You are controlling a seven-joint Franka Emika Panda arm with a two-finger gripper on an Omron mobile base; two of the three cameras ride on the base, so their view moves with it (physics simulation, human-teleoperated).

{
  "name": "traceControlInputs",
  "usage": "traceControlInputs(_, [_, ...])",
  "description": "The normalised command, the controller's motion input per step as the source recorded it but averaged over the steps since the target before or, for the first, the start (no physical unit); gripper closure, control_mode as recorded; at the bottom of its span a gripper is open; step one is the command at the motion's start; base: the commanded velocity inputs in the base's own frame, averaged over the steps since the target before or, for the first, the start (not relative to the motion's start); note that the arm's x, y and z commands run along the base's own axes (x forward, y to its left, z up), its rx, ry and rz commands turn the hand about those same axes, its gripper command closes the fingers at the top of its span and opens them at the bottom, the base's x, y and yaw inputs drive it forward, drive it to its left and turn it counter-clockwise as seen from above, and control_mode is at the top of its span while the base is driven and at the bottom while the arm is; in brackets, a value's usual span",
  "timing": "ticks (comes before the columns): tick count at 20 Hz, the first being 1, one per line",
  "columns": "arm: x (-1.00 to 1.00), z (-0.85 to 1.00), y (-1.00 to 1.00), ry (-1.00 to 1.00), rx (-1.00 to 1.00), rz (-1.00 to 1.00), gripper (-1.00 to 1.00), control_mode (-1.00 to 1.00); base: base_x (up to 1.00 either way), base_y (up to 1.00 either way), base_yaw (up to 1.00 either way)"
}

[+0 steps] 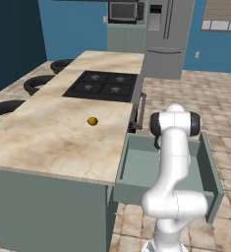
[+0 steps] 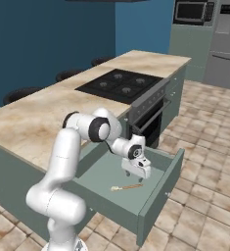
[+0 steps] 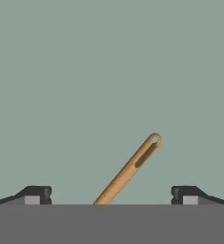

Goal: Pick the wooden spoon from the drawer and place it on the counter.

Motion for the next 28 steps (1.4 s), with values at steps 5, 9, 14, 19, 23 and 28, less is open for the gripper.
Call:
traceControlInputs(5, [0.0, -0.5, 0.0, 0.08, 0.01, -0.13, -1.0, -1.0, 0.0, 0.0, 0.0])
traceControlInputs(9, [-0.07, -0.5, -0.1, 0.14, 0.0, -0.22, -1.0, -1.0, 0.0, 0.0, 0.0])
traceControlInputs(14, [-0.14, -0.54, -0.02, 0.11, 0.0, -0.26, -1.0, -1.0, 0.0, 0.0, 0.0])
traceControlInputs(19, [-0.78, -0.85, -0.09, 0.0, 0.0, -0.21, -1.0, -1.0, 0.0, 0.0, 0.0])
traceControlInputs(23, [-1.0, -1.0, -0.1, -0.02, 0.0, -0.17, -1.0, -1.0, 0.0, 0.0, 0.0])
traceControlInputs(28, [-1.0, -1.0, 0.03, -0.13, -0.03, -0.17, -1.0, -1.0, 0.0, 0.0, 0.0])
